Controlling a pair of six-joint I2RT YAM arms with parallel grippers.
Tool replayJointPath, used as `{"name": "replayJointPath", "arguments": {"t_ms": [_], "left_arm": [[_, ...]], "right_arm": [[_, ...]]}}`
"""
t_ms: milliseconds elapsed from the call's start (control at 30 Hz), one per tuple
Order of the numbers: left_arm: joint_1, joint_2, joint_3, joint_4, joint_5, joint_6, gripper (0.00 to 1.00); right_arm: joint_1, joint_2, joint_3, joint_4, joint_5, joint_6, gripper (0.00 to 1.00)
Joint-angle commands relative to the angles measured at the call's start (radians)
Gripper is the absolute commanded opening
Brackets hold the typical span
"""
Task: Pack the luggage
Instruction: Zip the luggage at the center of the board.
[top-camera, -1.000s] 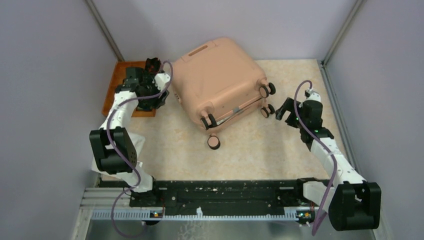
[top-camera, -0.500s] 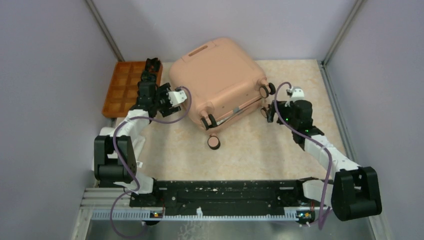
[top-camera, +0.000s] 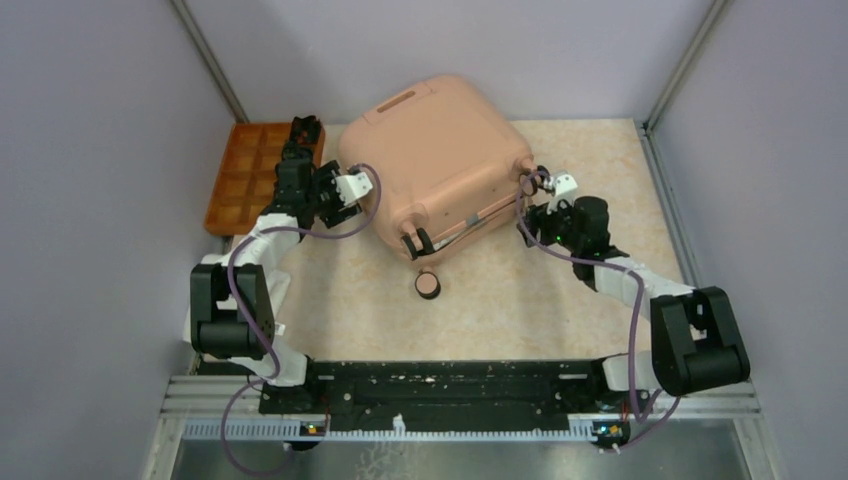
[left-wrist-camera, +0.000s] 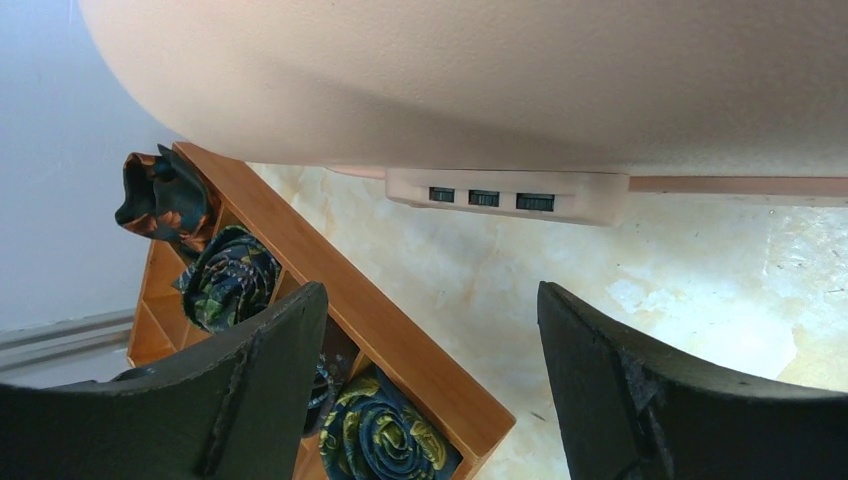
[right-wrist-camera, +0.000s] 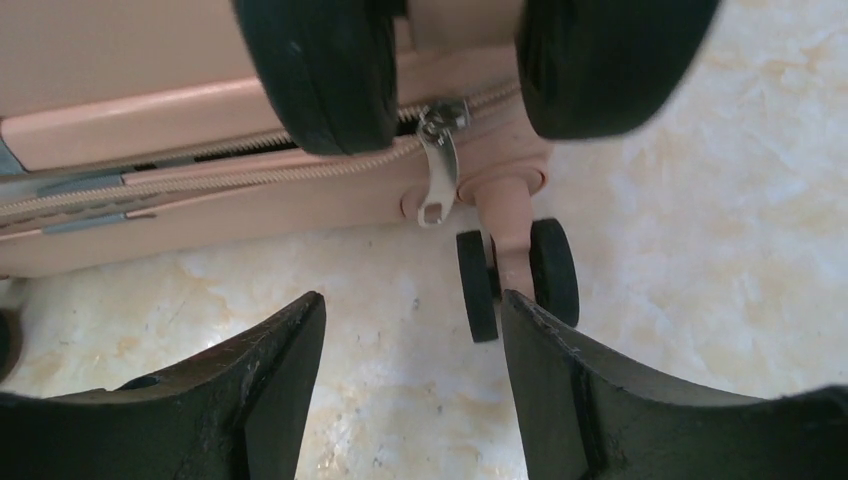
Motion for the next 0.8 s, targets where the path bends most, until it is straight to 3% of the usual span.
{"name": "replayJointPath", "arguments": {"t_ms": [0,133,567,667,767], "left_arm": [[0.001,-0.012,0.039,0.001,0.038,-0.034,0.83],[0.001,-0.007,0.046,-0.019,0.038,-0.036,0.83],[0.000,-0.014,0.055,-0.047,0.069,-0.054,0.81],[-0.008,-0.023,0.058,-0.069,0.096,-0.068,0.80],[-0.022,-0.041,0.059,-0.101,0.134,-0.086,0.79]], "right_arm": [[0.044,0.048,0.057,0.158,0.042,-0.069,0.65],[0.077,0.095,0.089,0.185,0.122,-0.120,0.59],[0.166,0.146,0.098,0.264,0.266,-0.245,0.14],[0.168,0.154,0.103,0.263,0.268,-0.247,0.00],[0.170,0.139,0.096,0.254,0.262,-0.252,0.00]]}}
